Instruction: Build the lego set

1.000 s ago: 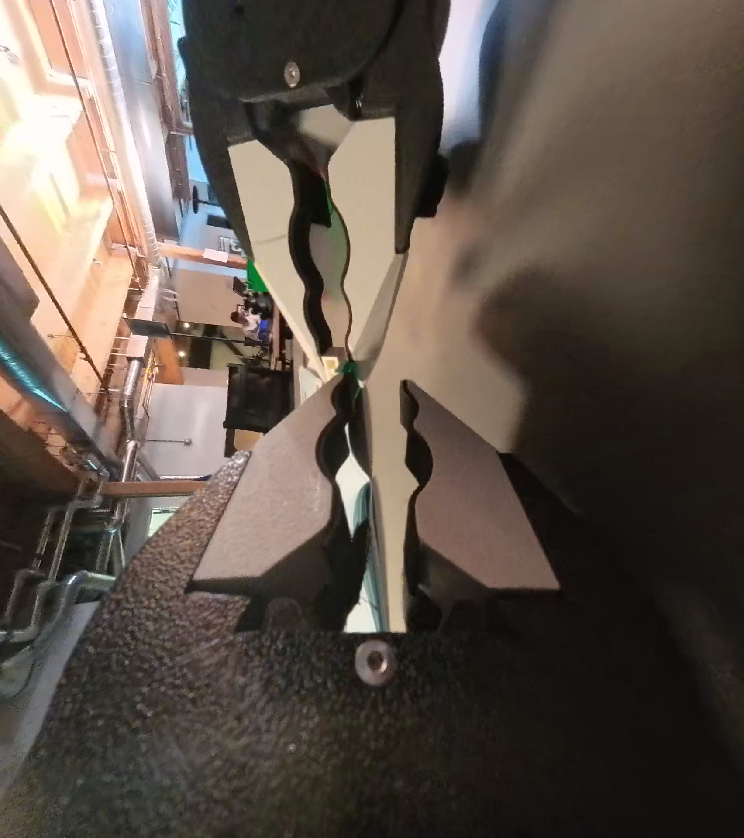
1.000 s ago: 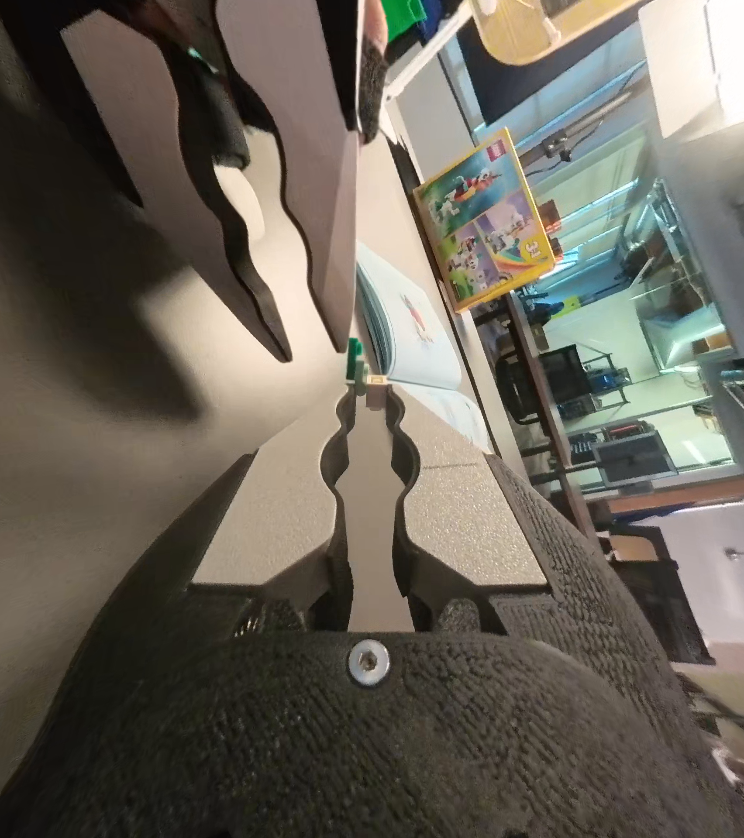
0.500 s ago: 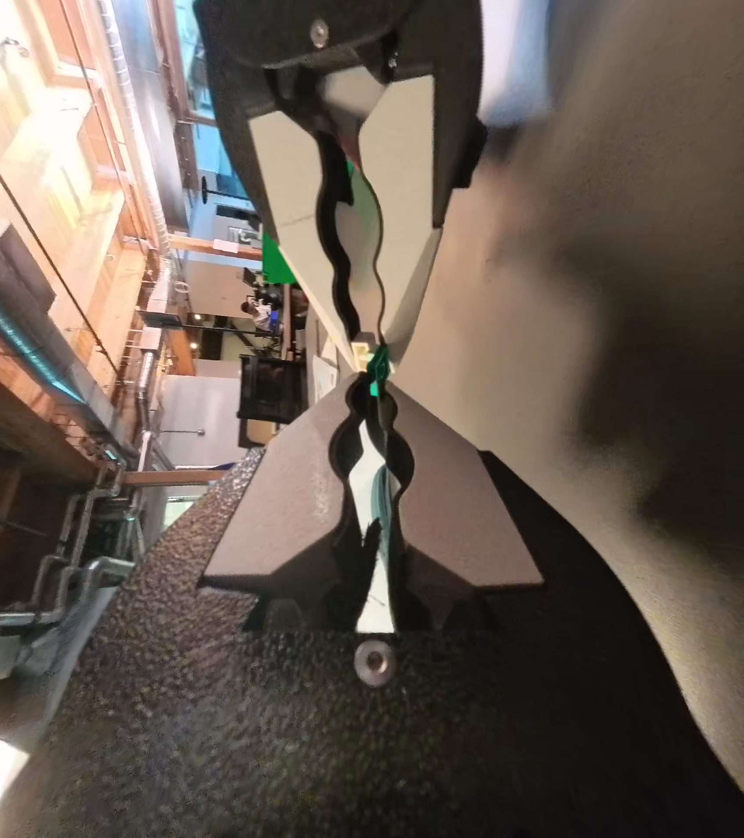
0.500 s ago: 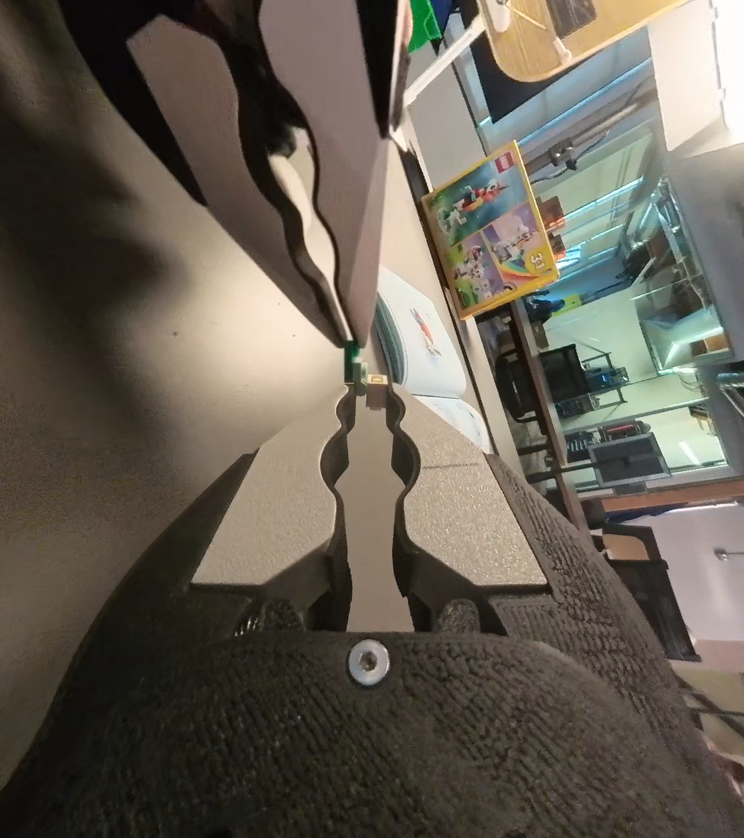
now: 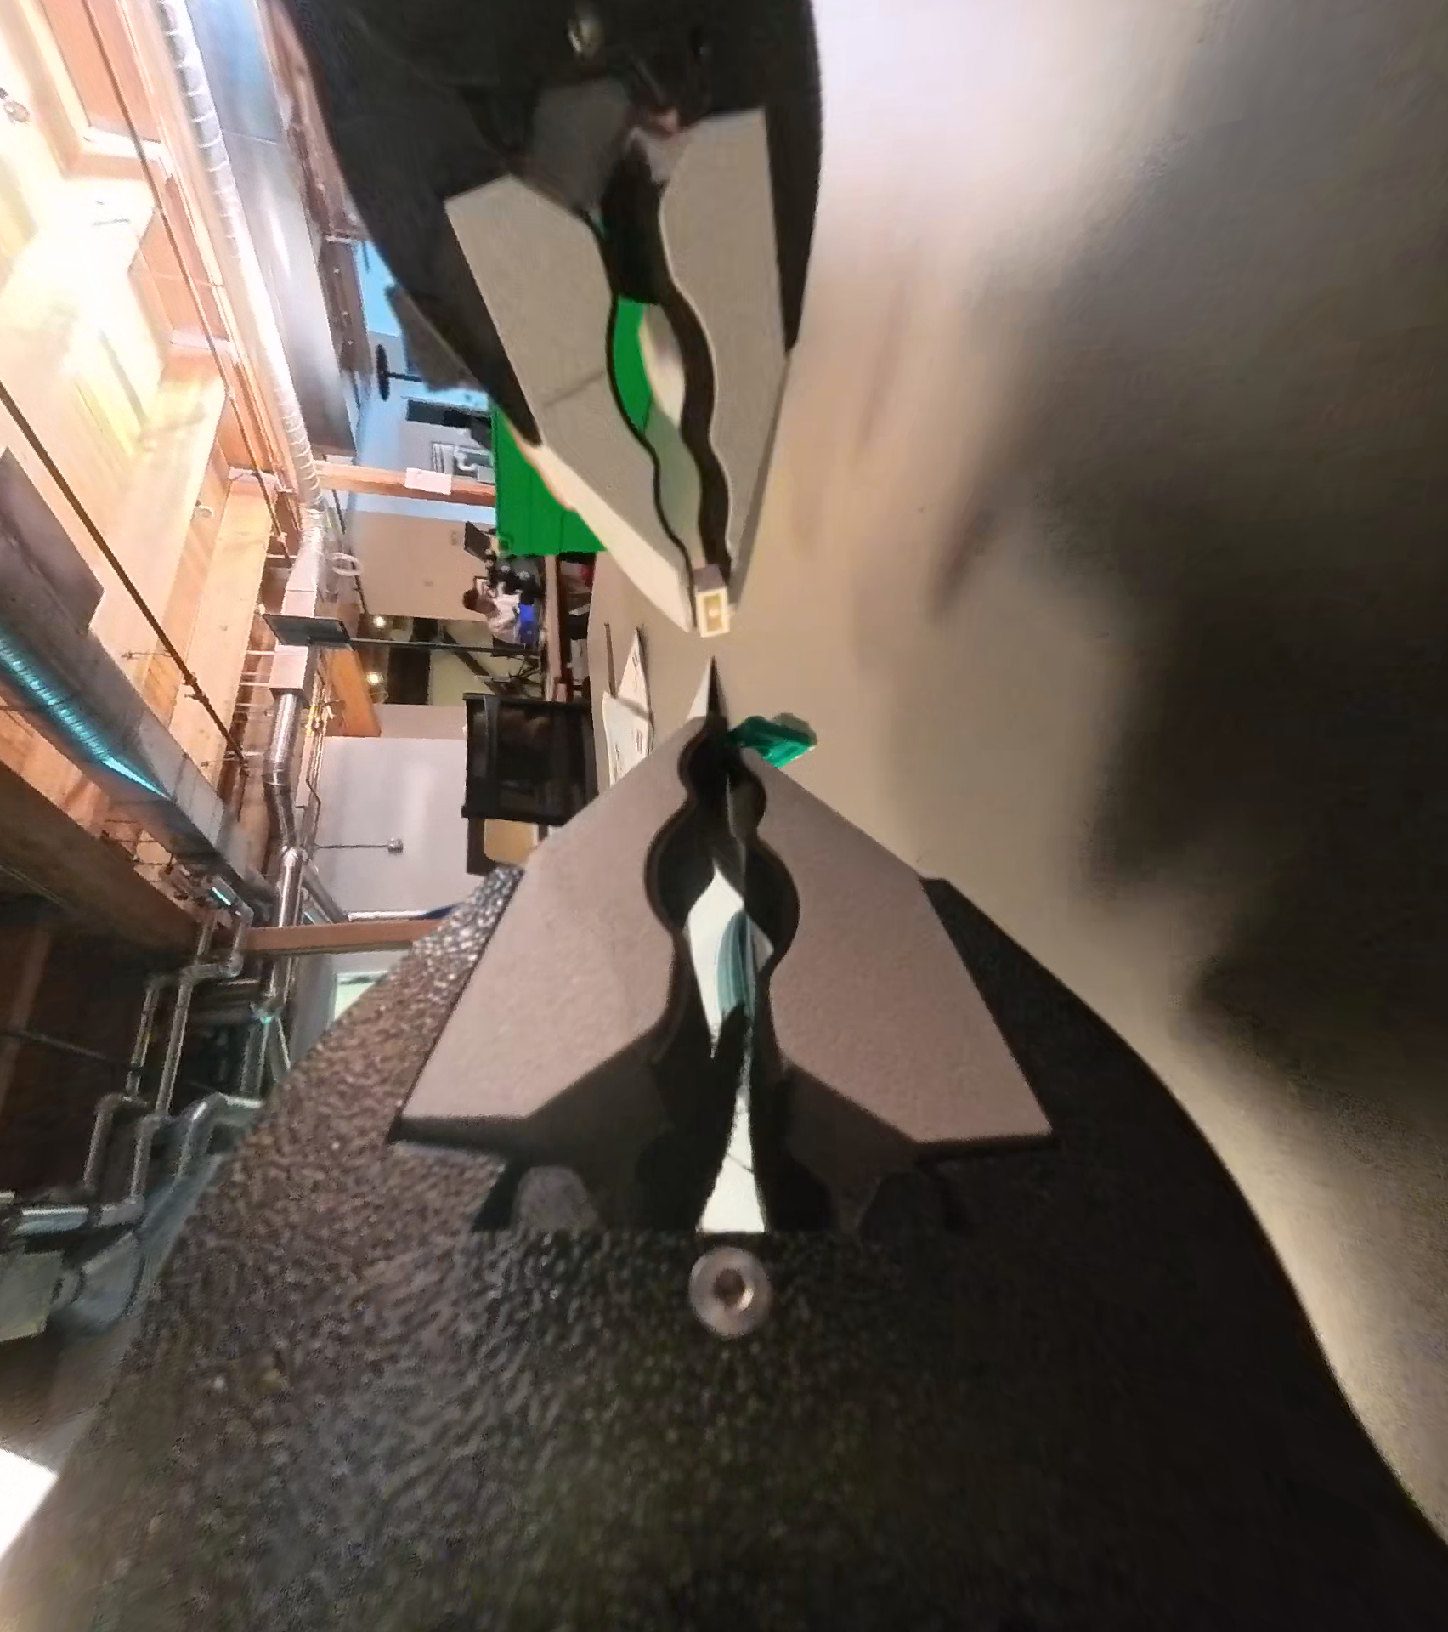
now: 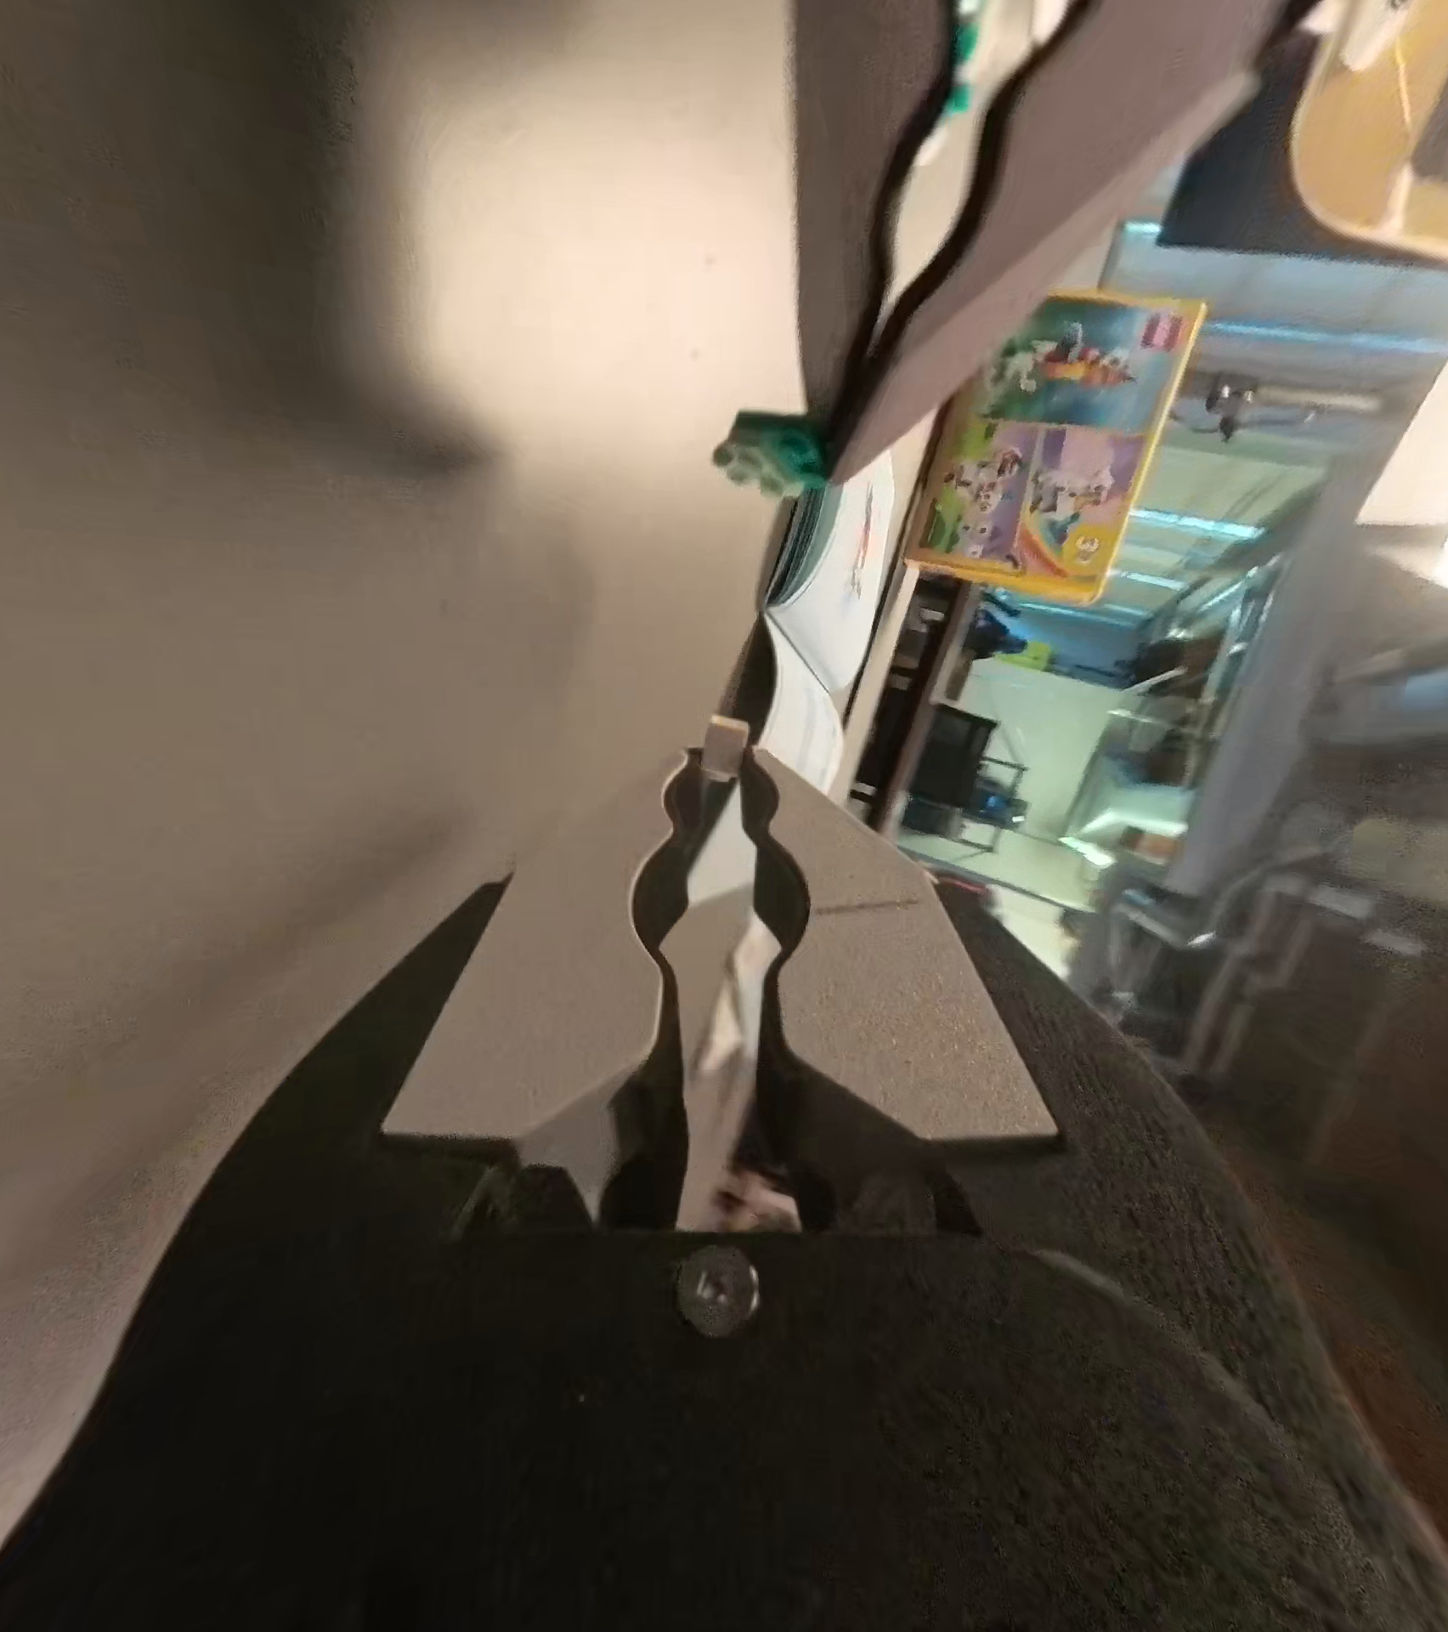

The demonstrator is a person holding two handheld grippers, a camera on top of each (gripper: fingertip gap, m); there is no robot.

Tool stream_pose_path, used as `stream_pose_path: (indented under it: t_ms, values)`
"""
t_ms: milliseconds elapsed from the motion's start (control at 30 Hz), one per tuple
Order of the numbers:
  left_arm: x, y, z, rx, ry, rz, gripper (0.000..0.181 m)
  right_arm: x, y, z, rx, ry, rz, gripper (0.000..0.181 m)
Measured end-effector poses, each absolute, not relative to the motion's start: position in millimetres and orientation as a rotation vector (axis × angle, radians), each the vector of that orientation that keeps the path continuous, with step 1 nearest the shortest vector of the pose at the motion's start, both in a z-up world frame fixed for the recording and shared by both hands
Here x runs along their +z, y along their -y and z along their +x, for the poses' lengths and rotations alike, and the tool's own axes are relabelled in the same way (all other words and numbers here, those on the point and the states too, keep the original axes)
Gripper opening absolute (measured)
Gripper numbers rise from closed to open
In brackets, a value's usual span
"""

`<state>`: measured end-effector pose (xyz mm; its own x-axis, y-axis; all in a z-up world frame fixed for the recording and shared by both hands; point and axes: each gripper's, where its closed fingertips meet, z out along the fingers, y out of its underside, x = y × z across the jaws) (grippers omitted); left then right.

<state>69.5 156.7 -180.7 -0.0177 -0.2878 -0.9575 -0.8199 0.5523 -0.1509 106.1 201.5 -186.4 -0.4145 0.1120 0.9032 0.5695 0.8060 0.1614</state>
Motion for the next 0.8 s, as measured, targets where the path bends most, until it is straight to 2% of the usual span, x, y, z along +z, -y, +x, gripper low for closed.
stream_pose_path:
  t_ms: [33, 200, 433, 700, 800]
  values:
    - [-182, -155, 72, 0.534, -1.589, -0.961, 0.000, -185, -203, 107, -0.641, 1.980, -0.424, 0.006]
    - [-167, -145, 80, 0.415, -1.514, -0.943, 0.000, -170, -183, 92, -0.739, 2.038, -0.172, 0.006]
    - [-153, -148, 70, 0.046, -1.372, -1.096, 0.000, -160, -162, 85, -0.569, 2.134, -0.289, 0.006]
    - [-169, -151, 72, 0.163, -1.460, -1.096, 0.000, -193, -199, 108, -1.144, 2.288, 0.276, 0.008]
    - [-172, -151, 73, 0.210, -1.481, -1.079, 0.000, -206, -200, 111, -1.212, 2.338, 0.437, 0.008]
